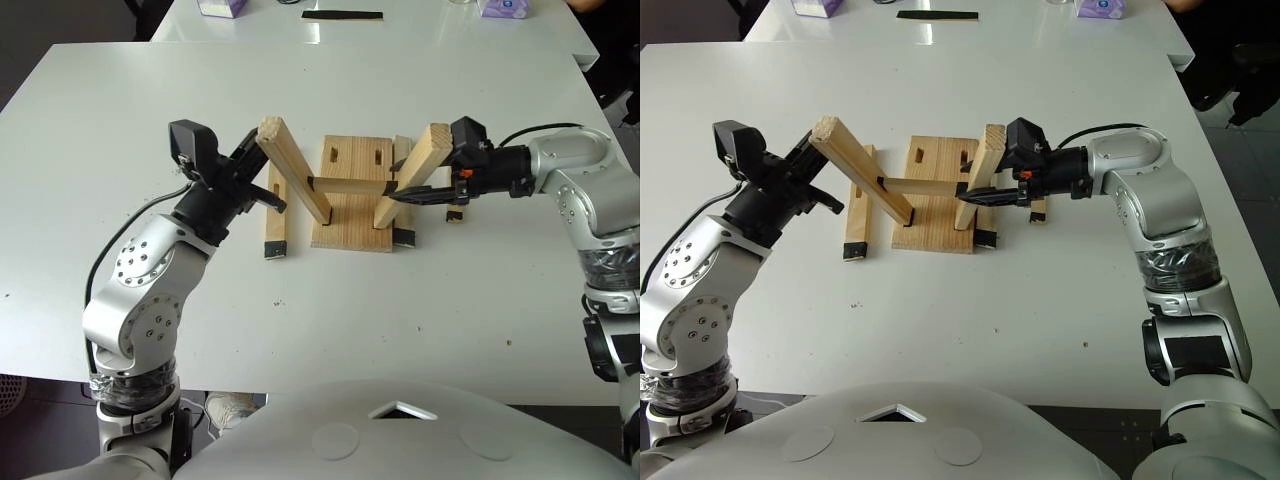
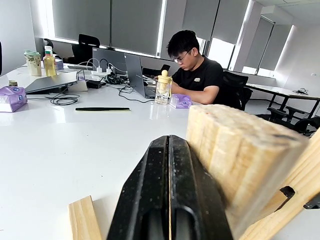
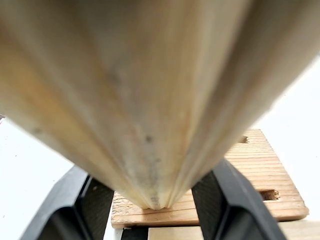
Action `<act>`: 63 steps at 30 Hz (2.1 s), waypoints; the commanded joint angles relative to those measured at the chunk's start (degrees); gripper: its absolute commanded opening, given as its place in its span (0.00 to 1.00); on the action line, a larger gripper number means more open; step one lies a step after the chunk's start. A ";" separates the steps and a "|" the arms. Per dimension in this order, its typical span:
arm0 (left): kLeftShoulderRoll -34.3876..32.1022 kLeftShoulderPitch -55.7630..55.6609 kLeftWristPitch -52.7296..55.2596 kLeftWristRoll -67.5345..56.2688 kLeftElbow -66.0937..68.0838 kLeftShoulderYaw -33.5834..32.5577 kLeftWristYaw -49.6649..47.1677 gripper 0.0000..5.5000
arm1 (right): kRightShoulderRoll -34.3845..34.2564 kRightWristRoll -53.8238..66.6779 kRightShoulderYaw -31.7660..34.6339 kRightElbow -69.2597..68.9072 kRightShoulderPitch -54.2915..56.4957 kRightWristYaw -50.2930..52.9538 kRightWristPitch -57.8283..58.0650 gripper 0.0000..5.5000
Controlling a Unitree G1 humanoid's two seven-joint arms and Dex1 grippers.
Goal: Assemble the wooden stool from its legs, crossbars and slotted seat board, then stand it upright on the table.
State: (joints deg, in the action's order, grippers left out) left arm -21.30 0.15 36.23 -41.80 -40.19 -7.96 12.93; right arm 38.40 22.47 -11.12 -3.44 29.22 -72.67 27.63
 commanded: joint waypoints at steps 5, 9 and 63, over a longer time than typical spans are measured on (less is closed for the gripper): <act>1.18 -3.18 1.08 -4.98 -4.32 10.96 8.67 0.00 | -5.39 -1.99 -5.98 2.24 2.77 -0.16 -0.07 0.37; -2.23 -2.67 0.36 -2.97 -1.23 6.26 9.35 0.00 | -5.78 -1.61 -3.43 2.74 1.12 1.70 -2.00 0.43; 14.27 3.46 -0.98 27.23 -4.84 15.90 -15.26 0.00 | -32.05 -18.97 -7.28 -43.86 -28.05 84.78 18.64 0.00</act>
State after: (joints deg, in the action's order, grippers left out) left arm -7.05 4.86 34.08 -14.37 -45.62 6.57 -3.70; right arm 7.19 5.02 -16.64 -47.89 0.97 11.98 46.82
